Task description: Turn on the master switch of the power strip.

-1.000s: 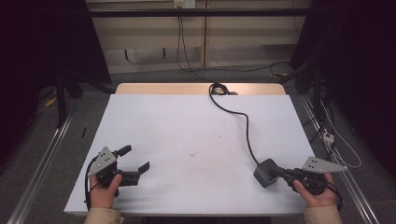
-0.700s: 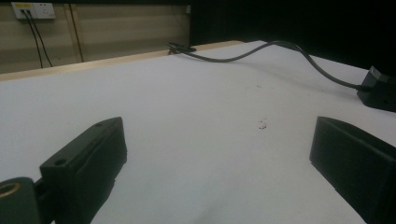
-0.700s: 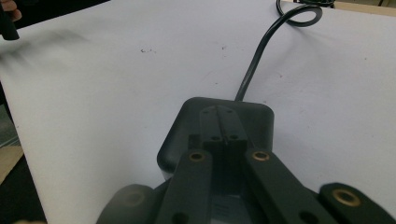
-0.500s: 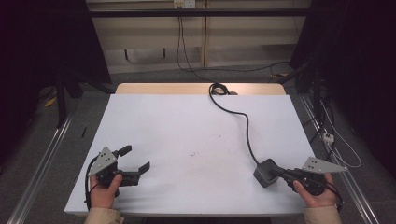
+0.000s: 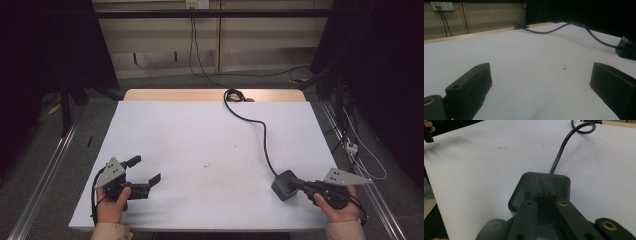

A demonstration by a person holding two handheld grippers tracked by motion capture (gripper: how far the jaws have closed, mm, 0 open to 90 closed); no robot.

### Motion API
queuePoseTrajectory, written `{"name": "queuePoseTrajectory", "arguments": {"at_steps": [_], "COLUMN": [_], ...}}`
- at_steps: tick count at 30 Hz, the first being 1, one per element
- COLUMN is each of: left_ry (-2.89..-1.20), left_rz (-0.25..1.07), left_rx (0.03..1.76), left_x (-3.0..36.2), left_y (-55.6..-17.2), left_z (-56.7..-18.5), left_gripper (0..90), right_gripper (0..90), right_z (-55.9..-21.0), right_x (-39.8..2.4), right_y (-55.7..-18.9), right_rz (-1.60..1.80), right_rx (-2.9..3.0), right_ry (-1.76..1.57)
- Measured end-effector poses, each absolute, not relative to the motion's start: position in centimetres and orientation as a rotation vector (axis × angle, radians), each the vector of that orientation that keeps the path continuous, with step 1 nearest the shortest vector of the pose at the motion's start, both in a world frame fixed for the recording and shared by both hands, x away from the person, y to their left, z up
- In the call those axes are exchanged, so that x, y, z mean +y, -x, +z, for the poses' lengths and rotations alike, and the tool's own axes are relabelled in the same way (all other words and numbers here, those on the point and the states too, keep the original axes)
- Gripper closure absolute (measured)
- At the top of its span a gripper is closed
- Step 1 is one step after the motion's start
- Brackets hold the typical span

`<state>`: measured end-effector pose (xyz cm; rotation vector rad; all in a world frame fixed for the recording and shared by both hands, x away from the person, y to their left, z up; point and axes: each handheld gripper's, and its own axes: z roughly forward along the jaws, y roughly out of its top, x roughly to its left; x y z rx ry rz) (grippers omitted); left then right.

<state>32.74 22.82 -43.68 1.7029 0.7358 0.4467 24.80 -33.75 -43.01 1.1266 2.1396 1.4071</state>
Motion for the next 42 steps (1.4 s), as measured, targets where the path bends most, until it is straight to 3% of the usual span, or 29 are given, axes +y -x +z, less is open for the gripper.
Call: {"name": "queuePoseTrajectory", "arguments": {"at_steps": [42], "left_ry": [-1.698], "left_rz": [0.449], "left_rx": [0.745], "left_x": [22.98], "left_y": [-32.80], "left_z": [-43.67], "left_gripper": [3.5], "right_gripper": [90.0], "right_z": [-43.08], "right_x": [-33.68], "right_y": [-24.73], "right_rz": [1.413], "right_rx": [2.124], "right_ry": [-1.145]}}
